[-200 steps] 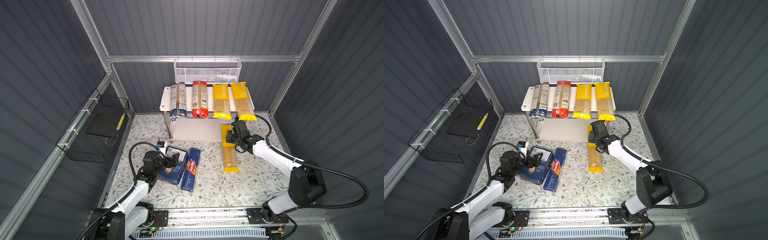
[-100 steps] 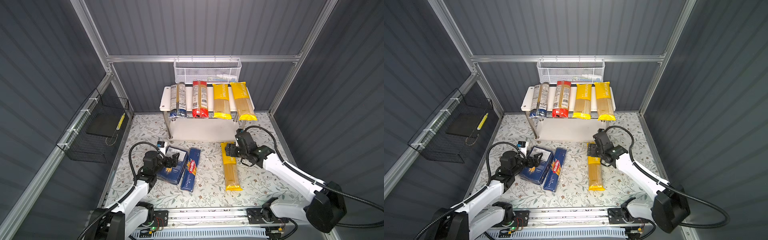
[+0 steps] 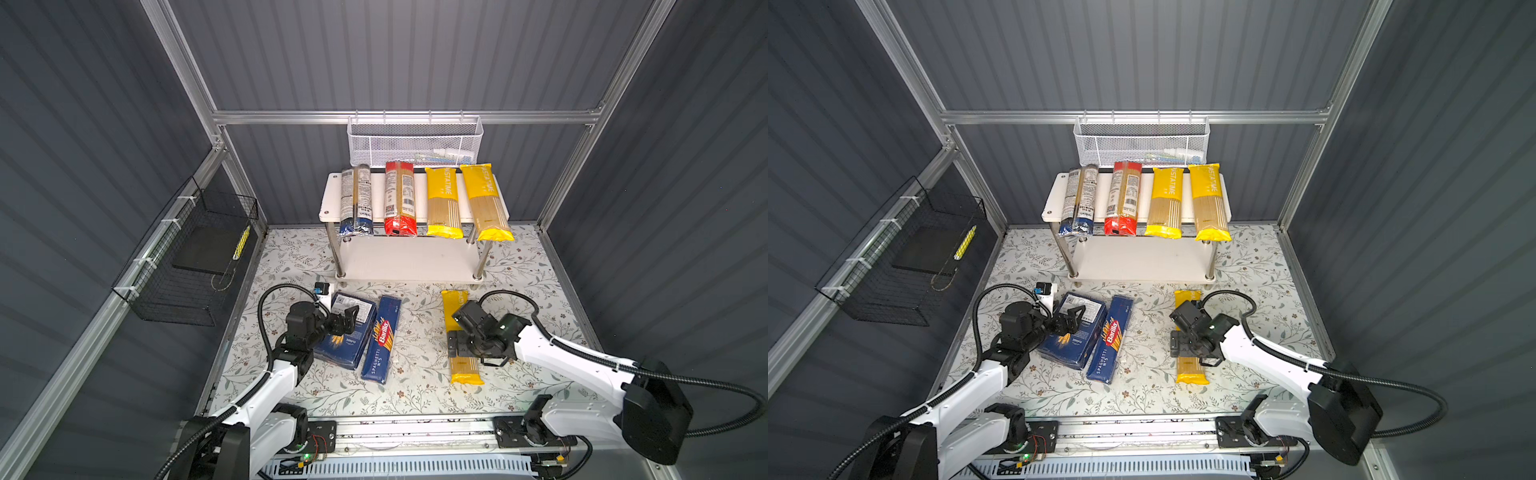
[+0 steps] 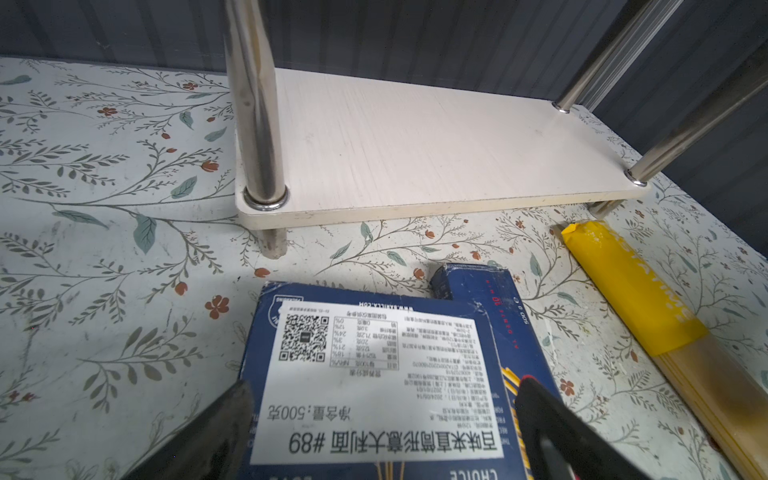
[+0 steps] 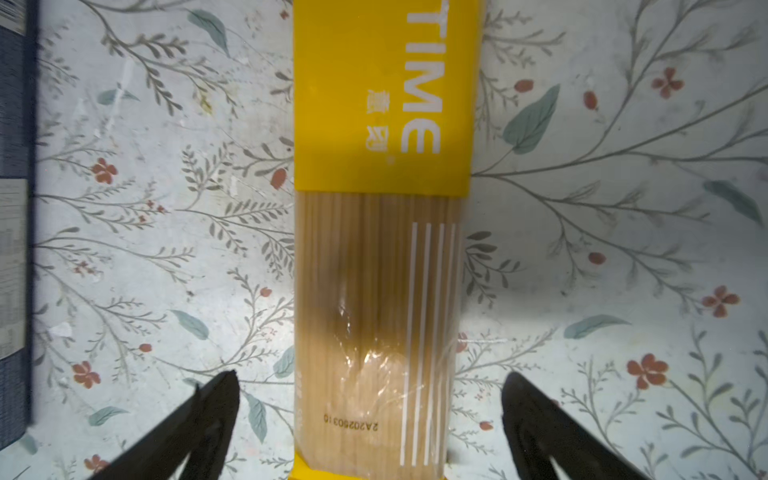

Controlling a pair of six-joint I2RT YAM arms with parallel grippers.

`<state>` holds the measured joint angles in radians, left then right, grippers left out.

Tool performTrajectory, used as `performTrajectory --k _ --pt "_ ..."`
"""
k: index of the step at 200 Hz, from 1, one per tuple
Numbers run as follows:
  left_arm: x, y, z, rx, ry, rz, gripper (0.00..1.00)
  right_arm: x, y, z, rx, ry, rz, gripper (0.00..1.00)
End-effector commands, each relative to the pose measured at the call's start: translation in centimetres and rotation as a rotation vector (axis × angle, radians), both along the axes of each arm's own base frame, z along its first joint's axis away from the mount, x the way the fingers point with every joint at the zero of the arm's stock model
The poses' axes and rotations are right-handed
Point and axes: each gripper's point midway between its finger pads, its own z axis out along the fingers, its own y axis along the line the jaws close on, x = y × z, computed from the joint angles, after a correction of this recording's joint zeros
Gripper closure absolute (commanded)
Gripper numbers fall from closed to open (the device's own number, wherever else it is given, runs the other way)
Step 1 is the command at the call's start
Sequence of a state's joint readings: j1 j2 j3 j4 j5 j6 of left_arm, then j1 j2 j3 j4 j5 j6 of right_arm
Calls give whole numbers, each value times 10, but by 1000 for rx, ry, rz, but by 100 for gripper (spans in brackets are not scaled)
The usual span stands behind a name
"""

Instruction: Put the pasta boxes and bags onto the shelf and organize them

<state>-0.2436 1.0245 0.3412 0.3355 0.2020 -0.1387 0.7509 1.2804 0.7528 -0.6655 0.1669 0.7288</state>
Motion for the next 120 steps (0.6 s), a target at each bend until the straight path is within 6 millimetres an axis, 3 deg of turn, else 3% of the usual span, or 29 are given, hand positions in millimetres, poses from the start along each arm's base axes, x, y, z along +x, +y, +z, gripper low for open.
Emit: performTrajectory --k 1,74,120 --pt "3 -5 13 -2 -33 -28 1 -1 -4 -13 -45 16 -20 1" --pt "1 -22 12 -46 -14 -116 1 2 0 -41 -67 46 8 1" --pt "-10 -45 21 -126 1 -252 1 4 -1 -54 -74 45 11 1"
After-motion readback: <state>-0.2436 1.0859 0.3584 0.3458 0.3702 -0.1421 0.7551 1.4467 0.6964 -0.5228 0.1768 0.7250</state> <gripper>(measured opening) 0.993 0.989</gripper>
